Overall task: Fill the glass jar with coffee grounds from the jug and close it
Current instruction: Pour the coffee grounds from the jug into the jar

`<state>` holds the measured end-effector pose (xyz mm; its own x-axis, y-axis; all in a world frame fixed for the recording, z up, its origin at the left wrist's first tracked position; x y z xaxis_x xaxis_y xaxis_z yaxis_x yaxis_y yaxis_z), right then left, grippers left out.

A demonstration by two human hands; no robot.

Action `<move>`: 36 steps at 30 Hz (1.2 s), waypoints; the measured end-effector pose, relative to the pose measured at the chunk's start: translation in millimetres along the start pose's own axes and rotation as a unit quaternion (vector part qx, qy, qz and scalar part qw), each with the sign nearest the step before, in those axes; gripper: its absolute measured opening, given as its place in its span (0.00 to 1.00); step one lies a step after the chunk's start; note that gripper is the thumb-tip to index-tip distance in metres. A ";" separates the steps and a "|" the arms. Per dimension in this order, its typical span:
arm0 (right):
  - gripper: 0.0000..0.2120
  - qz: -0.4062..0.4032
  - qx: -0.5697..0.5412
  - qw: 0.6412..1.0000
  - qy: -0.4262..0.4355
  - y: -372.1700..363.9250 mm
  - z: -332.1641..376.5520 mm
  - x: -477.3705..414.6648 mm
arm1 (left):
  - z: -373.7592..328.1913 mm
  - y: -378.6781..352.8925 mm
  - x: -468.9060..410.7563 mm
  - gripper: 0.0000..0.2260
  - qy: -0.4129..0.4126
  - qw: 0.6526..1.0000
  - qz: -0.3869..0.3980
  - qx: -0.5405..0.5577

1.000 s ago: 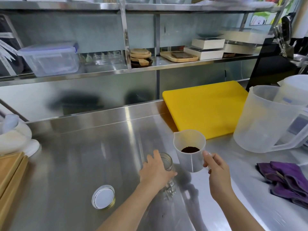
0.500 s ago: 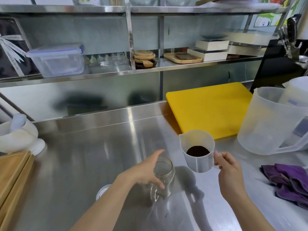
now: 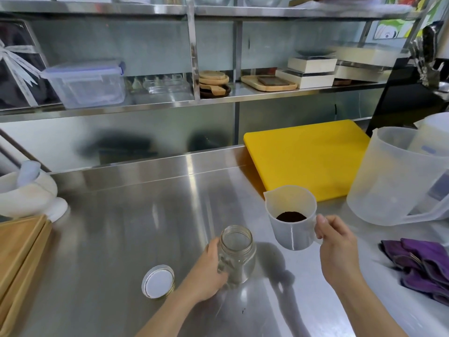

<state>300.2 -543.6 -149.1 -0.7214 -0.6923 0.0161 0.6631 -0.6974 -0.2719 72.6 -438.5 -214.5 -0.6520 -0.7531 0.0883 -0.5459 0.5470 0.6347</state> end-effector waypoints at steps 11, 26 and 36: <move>0.10 0.102 0.138 0.985 0.011 -18.6 8.2 8.0 | 27.7 9.8 -0.8 0.12 0.049 0.990 -0.057 0.116; 0.03 0.068 0.183 0.976 0.095 -45.3 31.2 -2.8 | 30.3 -2.6 18.3 0.16 0.081 0.949 -0.045 0.301; 0.06 0.121 0.331 0.904 0.243 -70.0 51.3 -11.9 | 36.6 -11.5 18.7 0.16 0.078 0.925 -0.076 0.363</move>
<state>272.6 -496.1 -80.9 -0.4339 -0.7886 -0.4357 0.6716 -0.6055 0.4270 47.4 -445.5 -248.2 -0.4853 -0.8542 0.1867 -0.8718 0.4890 -0.0288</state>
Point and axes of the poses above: each hand's wrist, its own x-axis away from the middle knuckle, its own y-axis out of the back of the hand, z = x × y, the point moved 3 cm from there along -x, towards the middle knuckle, and after that the axes turned 7 degrees about -y, right-handed, at the moved point
